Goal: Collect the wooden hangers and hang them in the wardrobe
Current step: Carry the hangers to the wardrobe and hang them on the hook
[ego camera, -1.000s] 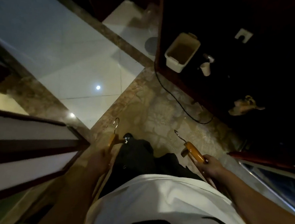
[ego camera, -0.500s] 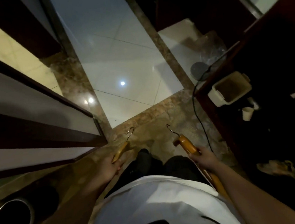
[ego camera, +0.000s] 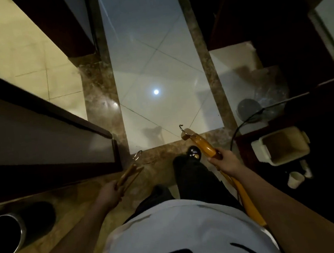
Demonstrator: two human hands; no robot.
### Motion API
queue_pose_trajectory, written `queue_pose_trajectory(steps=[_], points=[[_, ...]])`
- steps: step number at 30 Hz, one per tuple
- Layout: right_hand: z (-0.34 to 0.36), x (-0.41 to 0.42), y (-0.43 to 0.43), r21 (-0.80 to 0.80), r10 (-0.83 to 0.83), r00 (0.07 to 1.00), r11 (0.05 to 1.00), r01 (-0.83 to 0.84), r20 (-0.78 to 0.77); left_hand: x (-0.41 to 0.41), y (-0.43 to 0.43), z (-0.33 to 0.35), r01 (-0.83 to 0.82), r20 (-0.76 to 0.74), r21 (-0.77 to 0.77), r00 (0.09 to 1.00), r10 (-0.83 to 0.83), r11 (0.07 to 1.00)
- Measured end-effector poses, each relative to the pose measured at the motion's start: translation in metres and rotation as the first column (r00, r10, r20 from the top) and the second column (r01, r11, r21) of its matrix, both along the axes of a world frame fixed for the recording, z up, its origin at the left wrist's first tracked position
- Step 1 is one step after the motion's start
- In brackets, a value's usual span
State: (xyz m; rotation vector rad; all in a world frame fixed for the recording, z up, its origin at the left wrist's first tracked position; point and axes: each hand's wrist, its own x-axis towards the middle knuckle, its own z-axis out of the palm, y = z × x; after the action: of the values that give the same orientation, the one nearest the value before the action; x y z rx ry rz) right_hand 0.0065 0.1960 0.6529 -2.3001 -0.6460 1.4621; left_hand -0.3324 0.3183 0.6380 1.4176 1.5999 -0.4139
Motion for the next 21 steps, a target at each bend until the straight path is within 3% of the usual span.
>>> queue_pose_trajectory(steps=[5,13,21], points=[[0.000,0.079,0.025,-0.081,-0.013,0.999,0.997,0.010,-0.048,0.092,0.039,0.009,0.025,-0.003,-0.022,1.000,-0.025,0.999],[-0.007,0.182,0.052,-0.252,0.010,0.998,0.968,0.006,0.063,0.241,0.114,0.029,0.011,0.175,0.026,0.984,-0.016,1.000],[-0.010,0.233,0.140,-0.296,-0.037,0.995,0.953,0.062,0.088,0.288,0.206,0.029,-0.011,0.167,0.085,0.986,-0.003,0.996]])
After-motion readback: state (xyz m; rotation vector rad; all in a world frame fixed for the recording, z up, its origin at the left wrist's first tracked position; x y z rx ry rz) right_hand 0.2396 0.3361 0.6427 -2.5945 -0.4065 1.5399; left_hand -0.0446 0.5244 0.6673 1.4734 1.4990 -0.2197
